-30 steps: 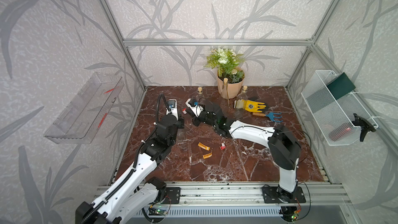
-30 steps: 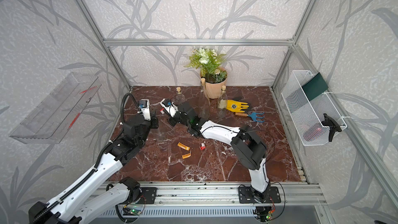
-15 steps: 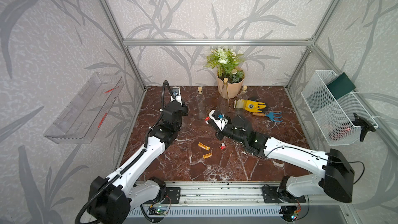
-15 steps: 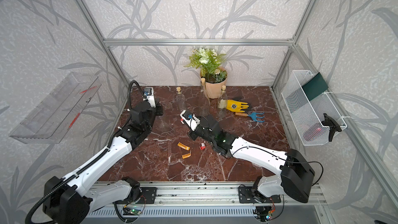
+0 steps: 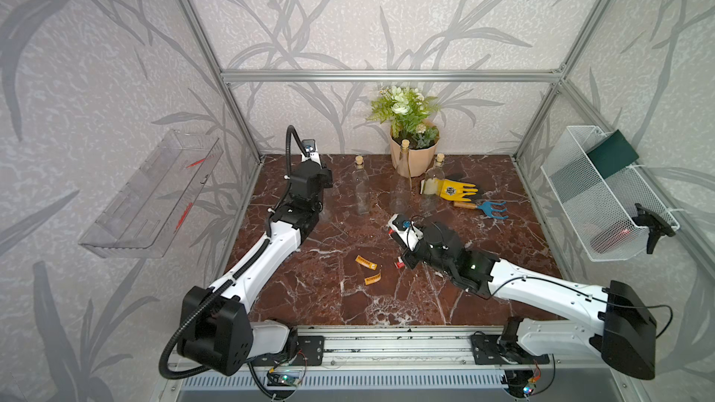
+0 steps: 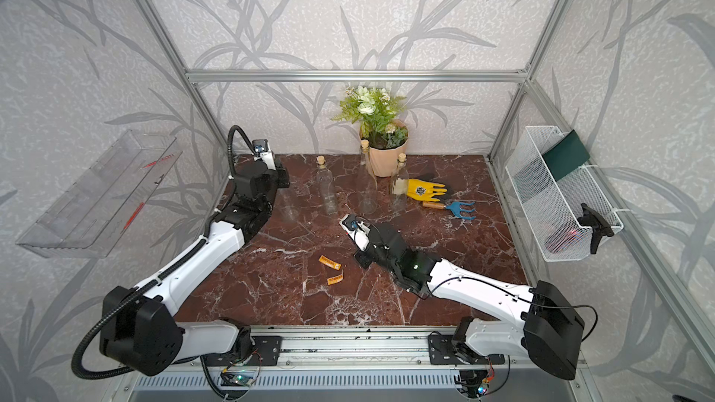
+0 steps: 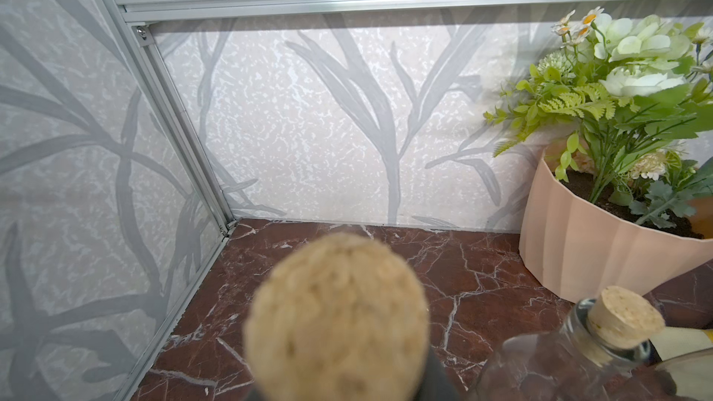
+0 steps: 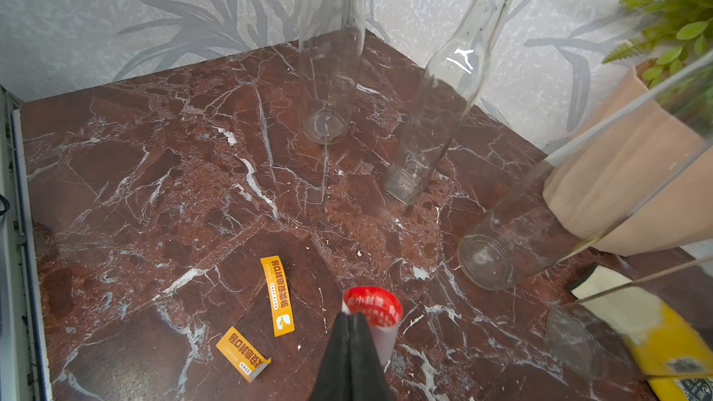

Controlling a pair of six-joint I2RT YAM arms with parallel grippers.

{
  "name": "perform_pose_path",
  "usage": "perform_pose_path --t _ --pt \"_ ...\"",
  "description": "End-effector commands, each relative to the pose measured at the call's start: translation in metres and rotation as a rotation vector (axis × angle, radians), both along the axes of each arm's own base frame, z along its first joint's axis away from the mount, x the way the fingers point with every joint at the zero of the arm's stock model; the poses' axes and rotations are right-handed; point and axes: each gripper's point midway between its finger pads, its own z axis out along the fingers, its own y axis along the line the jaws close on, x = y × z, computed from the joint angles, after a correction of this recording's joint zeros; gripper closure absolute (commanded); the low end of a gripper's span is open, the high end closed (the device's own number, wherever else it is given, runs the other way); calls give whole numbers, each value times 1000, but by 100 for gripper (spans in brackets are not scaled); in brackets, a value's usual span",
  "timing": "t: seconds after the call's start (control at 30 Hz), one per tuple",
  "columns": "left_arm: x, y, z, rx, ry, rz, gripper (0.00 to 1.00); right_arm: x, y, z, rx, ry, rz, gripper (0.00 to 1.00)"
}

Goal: Remove the label from the bottle
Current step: Place the bottle at the center of the board.

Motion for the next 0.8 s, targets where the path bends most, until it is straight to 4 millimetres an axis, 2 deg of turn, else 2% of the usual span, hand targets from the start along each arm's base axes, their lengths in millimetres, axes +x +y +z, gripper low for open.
perform_pose_path --t 0.0,0.4,0.77 --pt "10 -4 54 -34 -150 -31 100 0 -1 -3 3 10 -20 100" --pt "41 -4 38 -48 -103 -52 100 3 6 -17 -21 24 -8 100" --pt "47 -7 18 -72 -47 -62 100 3 6 -26 -38 35 -6 100"
